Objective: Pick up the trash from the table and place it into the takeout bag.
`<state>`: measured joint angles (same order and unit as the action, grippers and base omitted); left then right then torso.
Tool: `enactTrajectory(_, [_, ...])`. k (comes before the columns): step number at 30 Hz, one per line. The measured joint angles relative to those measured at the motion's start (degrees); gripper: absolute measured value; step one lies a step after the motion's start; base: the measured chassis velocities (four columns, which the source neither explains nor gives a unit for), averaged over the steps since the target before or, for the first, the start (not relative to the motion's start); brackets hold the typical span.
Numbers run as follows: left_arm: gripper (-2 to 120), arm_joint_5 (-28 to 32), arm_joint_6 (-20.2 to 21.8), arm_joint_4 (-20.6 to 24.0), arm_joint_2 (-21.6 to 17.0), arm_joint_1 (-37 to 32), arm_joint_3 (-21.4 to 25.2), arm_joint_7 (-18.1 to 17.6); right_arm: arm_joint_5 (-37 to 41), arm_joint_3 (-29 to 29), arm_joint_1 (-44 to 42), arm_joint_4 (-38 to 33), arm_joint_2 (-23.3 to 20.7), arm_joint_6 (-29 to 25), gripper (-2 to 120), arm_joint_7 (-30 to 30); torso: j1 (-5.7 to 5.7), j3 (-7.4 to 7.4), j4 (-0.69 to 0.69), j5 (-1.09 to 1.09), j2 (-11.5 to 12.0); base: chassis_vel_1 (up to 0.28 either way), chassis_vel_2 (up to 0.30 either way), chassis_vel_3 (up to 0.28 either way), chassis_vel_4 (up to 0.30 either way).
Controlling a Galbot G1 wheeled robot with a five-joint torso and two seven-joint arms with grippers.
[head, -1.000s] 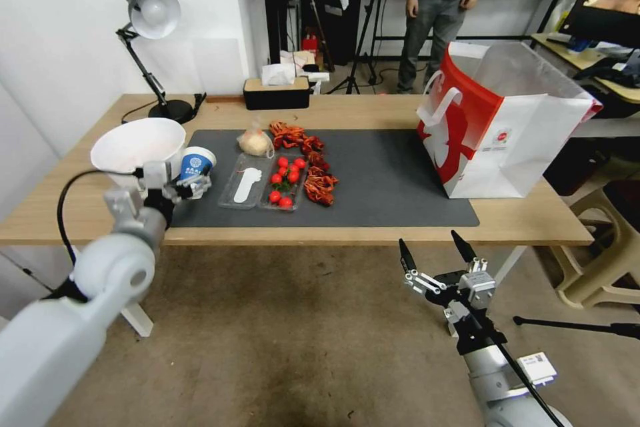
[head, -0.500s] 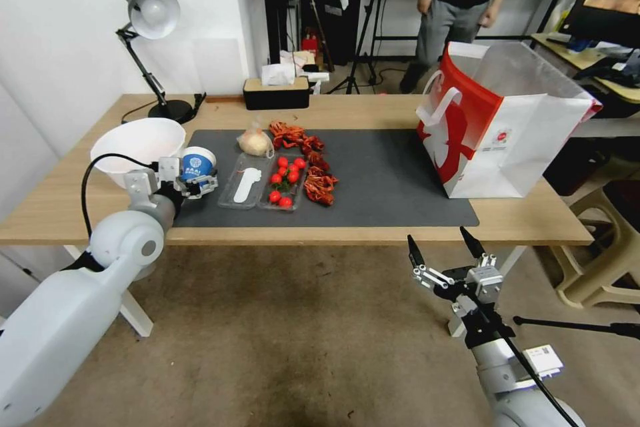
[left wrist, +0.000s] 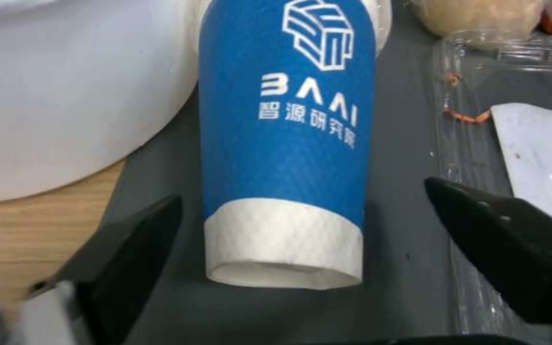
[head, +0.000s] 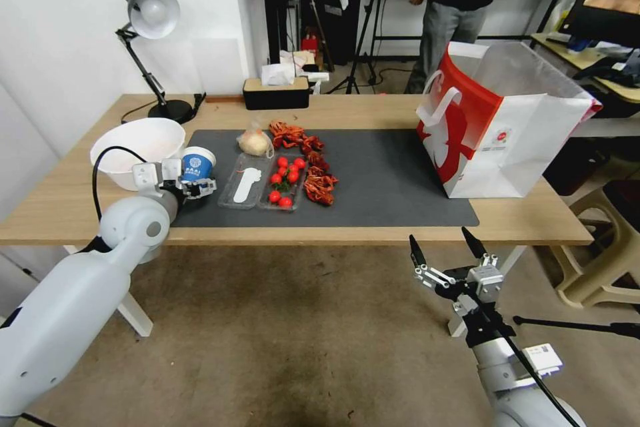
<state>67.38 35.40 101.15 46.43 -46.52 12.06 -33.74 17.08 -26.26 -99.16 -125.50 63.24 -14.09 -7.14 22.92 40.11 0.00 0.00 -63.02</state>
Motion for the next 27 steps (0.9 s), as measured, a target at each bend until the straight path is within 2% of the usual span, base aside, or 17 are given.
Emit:
enactTrajectory(3, [81,0.7,-0.3,-1.3,0.6,0.4,0.1,-0.9,-0.1,0.0,0.0,0.0,0.2,0.0,100,0.0,0.00,0.00,0.00,-0.01,0.0,0.000,0.000,0.000,0.000])
enactTrajectory(4, [81,0.7,-0.3,-1.3,0.6,0.4,0.1,-0.9,-0.1,0.0,0.0,0.0,0.2,0.0,100,0.0,0.00,0.00,0.00,-0.01,0.0,0.000,0.000,0.000,0.000])
enactTrajectory(6, [71,0.9,-1.0,-2.0,0.8,0.5,0.2,-1.0,-0.3,0.0,-0.2,0.1,0.3,-0.1,100,0.0,0.00,0.00,0.00,0.00,0.0,0.000,0.000,0.000,0.000])
enactTrajectory(8, [68,1.0,-1.1,-2.0,0.8,0.5,0.2,-1.0,-0.3,0.0,-0.3,0.1,0.4,-0.1,100,0.0,0.00,0.00,0.00,0.00,0.0,0.000,0.000,0.000,0.000])
enactTrajectory(12, [47,1.5,-2.3,-2.6,1.2,0.8,0.5,-1.3,-0.5,0.0,-0.3,0.1,0.4,-0.1,100,-0.1,0.00,0.00,0.00,0.00,0.0,0.000,0.000,0.000,0.000])
enactTrajectory(13, [47,1.5,-2.3,-2.6,1.2,0.8,0.5,-1.3,-0.5,0.0,-0.3,0.1,0.4,-0.1,100,-0.1,0.00,0.00,0.00,0.00,0.0,0.000,0.000,0.000,0.000])
enactTrajectory(16, [34,1.3,-3.3,-2.3,1.2,0.3,0.9,-1.2,-0.7,0.0,-0.3,0.1,0.5,-0.1,100,-0.1,0.00,0.00,0.00,0.00,0.0,0.000,0.000,0.000,0.000])
enactTrajectory(17, [34,1.3,-3.3,-2.3,1.2,0.3,0.9,-1.2,-0.7,0.0,-0.3,0.1,0.5,-0.1,100,-0.1,0.00,0.00,0.00,0.00,0.0,0.000,0.000,0.000,0.000])
enactTrajectory(21, [22,0.1,-4.7,0.0,1.1,-2.0,1.9,0.6,-1.1,0.4,-0.4,0.2,0.7,-0.1,100,-0.1,0.00,0.00,0.00,0.00,0.0,0.000,0.000,0.000,0.000])
enactTrajectory(22, [22,0.1,-4.7,0.0,1.1,-2.0,1.9,0.6,-1.1,0.4,-0.4,0.2,0.7,-0.1,100,-0.1,0.00,0.00,0.00,0.00,0.0,0.000,0.000,0.000,0.000])
enactTrajectory(25, [15,-1.1,-6.3,2.3,0.9,-3.6,2.6,2.7,-1.3,0.5,-0.4,0.3,0.9,-0.1,100,-0.1,0.00,0.00,0.00,0.00,0.0,0.000,0.000,0.000,0.000])
enactTrajectory(27, [11,-3.2,-8.8,4.8,0.4,-4.9,3.0,5.6,-1.4,0.6,-0.5,0.3,1.0,-0.1,100,-0.1,0.00,0.00,0.00,0.00,0.0,0.000,0.000,0.000,0.000])
